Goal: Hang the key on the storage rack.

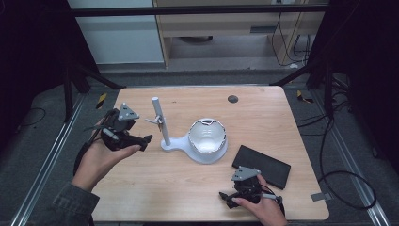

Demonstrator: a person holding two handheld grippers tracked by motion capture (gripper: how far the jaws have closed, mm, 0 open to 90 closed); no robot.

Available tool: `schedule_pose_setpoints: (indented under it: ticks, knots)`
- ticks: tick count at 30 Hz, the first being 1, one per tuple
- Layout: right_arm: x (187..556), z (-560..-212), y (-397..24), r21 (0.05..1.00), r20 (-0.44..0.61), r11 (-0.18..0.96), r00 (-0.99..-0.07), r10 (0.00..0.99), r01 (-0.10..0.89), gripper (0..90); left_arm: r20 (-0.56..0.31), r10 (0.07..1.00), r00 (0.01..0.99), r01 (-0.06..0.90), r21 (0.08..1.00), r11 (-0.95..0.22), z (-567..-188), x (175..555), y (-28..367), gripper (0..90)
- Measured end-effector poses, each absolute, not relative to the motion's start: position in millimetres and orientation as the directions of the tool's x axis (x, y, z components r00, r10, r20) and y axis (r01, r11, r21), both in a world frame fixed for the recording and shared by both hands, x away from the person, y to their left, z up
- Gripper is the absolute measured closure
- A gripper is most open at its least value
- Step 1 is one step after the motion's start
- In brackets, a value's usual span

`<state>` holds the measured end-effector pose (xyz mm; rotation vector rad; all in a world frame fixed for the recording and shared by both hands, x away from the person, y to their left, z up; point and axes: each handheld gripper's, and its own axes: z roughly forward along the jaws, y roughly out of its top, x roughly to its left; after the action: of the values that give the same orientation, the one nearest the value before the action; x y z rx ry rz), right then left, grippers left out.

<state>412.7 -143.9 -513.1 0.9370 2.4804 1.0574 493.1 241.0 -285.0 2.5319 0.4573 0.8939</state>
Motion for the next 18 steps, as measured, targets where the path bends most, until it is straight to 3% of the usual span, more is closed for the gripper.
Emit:
schedule_pose_setpoints:
  ticks: [9,18]
  knots:
    - [405,-487,-151,0.766,-0.024,0.51,-0.775,0.632,0.392,5.2,0.463,0.436,0.771,0.156,0.527,-0.835,-326,484,244,8.7]
    - [400,-460,-175,0.763,-0.115,0.545,-0.756,0.644,0.348,6.0,0.428,0.43,0.795,0.138,0.562,-0.815,-361,474,231,6.0]
